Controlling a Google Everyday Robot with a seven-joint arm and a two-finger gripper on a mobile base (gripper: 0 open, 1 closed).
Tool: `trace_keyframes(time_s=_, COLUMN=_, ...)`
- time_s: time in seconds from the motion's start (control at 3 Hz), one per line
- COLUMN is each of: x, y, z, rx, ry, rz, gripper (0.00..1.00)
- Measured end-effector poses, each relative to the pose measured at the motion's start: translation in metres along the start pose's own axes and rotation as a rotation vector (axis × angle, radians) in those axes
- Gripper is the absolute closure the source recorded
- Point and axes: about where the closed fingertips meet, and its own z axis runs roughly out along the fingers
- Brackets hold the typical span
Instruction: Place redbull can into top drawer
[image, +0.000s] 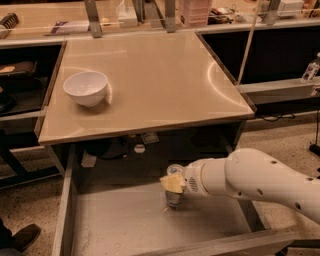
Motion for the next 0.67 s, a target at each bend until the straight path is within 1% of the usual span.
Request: trace_keyframes(time_s=0.67, x=0.0136, y=-0.0116, z=-0.0059, rx=0.033, ry=-0.005, rz=0.056, gripper=1.00)
